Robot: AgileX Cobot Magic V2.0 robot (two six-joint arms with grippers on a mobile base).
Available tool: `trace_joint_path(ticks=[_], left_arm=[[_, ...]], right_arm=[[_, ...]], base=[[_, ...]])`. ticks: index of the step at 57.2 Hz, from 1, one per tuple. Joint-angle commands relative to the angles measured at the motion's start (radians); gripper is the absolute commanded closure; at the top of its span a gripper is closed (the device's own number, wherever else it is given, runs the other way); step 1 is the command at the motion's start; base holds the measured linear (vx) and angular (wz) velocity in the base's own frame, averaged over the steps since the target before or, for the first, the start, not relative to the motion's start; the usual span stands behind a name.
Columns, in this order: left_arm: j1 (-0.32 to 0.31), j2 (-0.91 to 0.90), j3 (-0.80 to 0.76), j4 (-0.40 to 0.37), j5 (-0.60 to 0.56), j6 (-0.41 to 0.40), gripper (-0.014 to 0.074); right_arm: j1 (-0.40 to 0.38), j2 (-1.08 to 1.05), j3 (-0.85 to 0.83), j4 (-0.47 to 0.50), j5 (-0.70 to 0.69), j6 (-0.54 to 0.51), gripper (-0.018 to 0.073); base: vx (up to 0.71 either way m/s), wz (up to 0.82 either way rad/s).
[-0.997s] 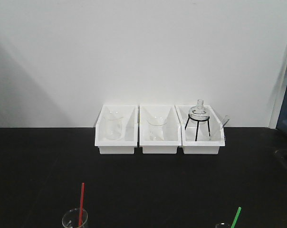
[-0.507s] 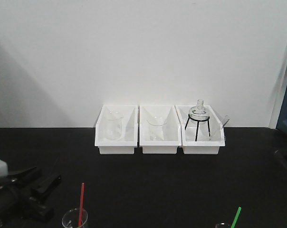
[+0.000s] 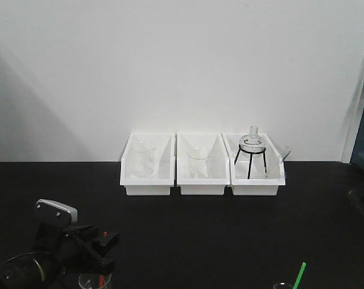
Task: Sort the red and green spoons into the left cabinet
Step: 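Grasp the red spoon with left gripper, green spoon with right gripper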
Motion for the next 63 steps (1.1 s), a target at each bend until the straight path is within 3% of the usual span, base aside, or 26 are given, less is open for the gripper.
trace_joint_path(ticks=[1,12,26,33,39,49,63], left_arm=[[-0.005,-0.008,-0.043,-0.032,-0.084,-0.035,0.0148],[-0.005,0.02,-0.048,-0.03,-0.098,-0.051,0.0155],[-0.005,0.02,-0.048,-0.03,-0.094,-0.051,0.0243],[-0.005,0.02,-0.048,-0.032,-0.094,-0.051,0.0311],[-0.005,0.021,-0.048,-0.032,-0.094,-0.051,0.037],[-0.005,0.021,-0.048,-0.032,-0.094,-0.051,0.0421],[-0.002,0.021,-0.048,-0.032,-0.09,-0.051,0.0419]], right_arm=[[-0.003,0.002,-0.031,-0.009,-0.079,-0.002,0.005],[-0.003,0.04,-0.031,-0.021,-0.151,-0.009,0.005],[-0.002,0.26,-0.031,-0.026,-0.428,-0.001,0.005],[-0.002,0.416,-0.034,-0.093,-0.66,0.002,0.005],[-0.002,0.553,-0.056,-0.201,-0.806,0.077,0.005],[-0.002,0.751,-0.161,-0.323,-0.886,0.13,0.005],[-0.002,0.91,-0.282,-0.323,-0.911,0.141,0.005]], base=[[0.0,0.0],[0.0,0.0],[0.0,0.0],[0.0,0.0],[0.0,0.0],[0.0,0.0],[0.0,0.0]])
